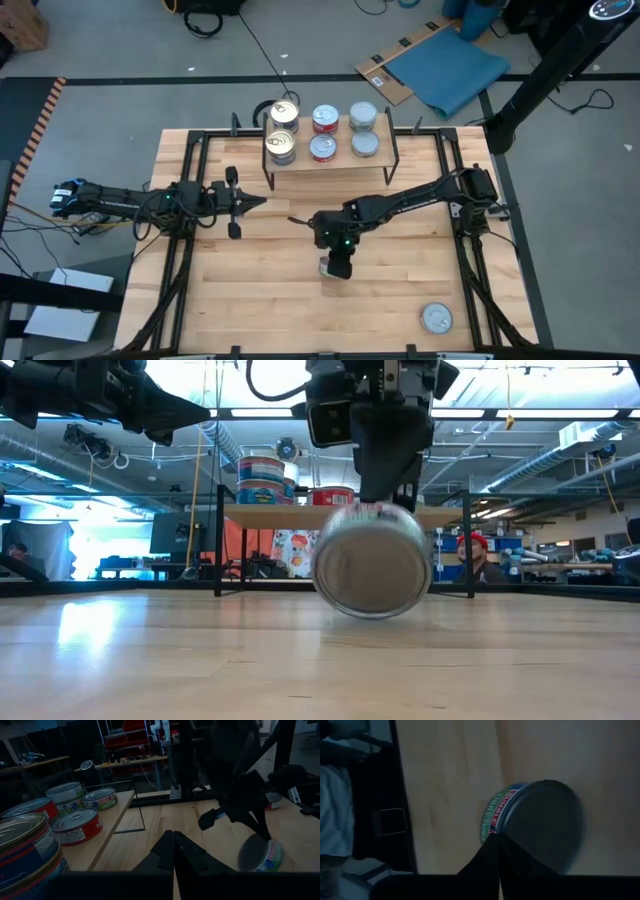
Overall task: Stack canned seafood by type on shelf
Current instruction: Stack the green tuna can on top of the other green tuna can on the shelf
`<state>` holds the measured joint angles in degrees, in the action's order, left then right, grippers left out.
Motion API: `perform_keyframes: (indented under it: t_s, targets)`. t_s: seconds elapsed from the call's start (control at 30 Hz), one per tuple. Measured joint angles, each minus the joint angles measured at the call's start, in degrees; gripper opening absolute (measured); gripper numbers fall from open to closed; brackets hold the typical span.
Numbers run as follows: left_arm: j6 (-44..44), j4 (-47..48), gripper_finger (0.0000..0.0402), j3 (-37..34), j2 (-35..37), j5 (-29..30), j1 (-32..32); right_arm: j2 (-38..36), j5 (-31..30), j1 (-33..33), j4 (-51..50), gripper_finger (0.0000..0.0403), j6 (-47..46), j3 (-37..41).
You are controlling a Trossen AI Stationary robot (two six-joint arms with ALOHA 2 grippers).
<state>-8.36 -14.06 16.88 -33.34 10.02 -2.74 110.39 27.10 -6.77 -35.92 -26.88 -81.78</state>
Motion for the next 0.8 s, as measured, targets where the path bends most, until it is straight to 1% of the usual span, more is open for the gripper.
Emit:
perform_keyframes:
  t_s: [0.17,0.37,0.5,0.6,0.7,0.8]
  targets:
    - [0.0,0.02,0.0006,0.0,0.0,0.0,0.01,0.09,-0.88,0.59,-0.92,0.0004,1.36,0.24]
    - [0.02,0.06,0.0006,0.0,0.0,0.0,0.0,0.09,1.19,1.03,-1.85,0.0005,2.0,0.22]
    - [0.02,0.11,0.0006,0.0,0.0,-0.01,0.02,0.09,0.46,0.92,-2.04,0.0003,1.78,0.2]
    - [0.05,0.2,0.0006,0.0,0.0,-0.85,0.02,0.09,-5.02,-0.16,-4.88,0.0012,3.55,0.15]
    - [0.08,0.2,0.0006,0.0,-0.11,-3.45,0.01,0.11,-11.4,-2.61,-6.4,0.0019,5.12,0.22]
    - [0.11,0.24,0.0006,0.0,-0.93,-4.95,0.0,0.11,-20.76,-6.15,-5.94,0.002,6.76,0.18]
